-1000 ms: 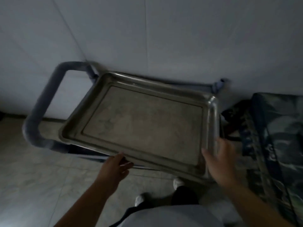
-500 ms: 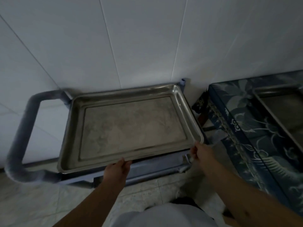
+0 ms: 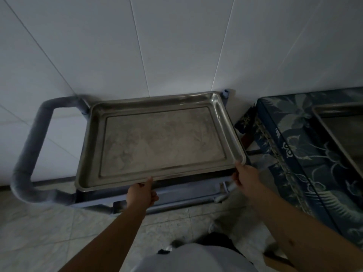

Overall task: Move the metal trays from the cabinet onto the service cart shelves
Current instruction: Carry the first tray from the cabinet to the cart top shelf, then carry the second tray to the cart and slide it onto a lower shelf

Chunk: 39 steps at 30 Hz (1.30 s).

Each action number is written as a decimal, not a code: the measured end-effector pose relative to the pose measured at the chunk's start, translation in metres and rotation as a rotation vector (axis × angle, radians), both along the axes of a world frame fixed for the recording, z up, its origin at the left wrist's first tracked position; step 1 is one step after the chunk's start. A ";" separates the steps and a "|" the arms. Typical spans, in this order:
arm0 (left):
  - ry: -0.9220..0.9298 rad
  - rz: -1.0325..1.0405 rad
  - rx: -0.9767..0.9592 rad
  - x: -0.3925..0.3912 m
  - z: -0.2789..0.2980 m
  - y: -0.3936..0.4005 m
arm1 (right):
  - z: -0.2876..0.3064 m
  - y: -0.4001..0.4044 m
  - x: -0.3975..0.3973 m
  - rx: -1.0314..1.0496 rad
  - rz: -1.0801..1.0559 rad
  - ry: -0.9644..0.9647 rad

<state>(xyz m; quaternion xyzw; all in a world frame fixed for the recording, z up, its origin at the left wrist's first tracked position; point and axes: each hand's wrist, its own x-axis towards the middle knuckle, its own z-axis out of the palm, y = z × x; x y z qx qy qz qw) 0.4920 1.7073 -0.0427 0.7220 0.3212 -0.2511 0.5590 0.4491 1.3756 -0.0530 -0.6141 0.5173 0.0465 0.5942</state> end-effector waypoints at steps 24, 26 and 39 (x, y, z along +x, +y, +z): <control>-0.949 -1.583 0.746 -0.121 0.039 -0.160 | 0.028 -0.016 -0.255 -1.041 0.729 0.277; -1.132 -1.732 0.606 -0.162 0.048 -0.229 | 0.034 -0.038 -0.319 -1.047 0.531 0.364; -1.526 -2.322 0.223 -0.470 0.079 -0.422 | 0.070 -0.040 -0.673 -0.810 -0.264 0.760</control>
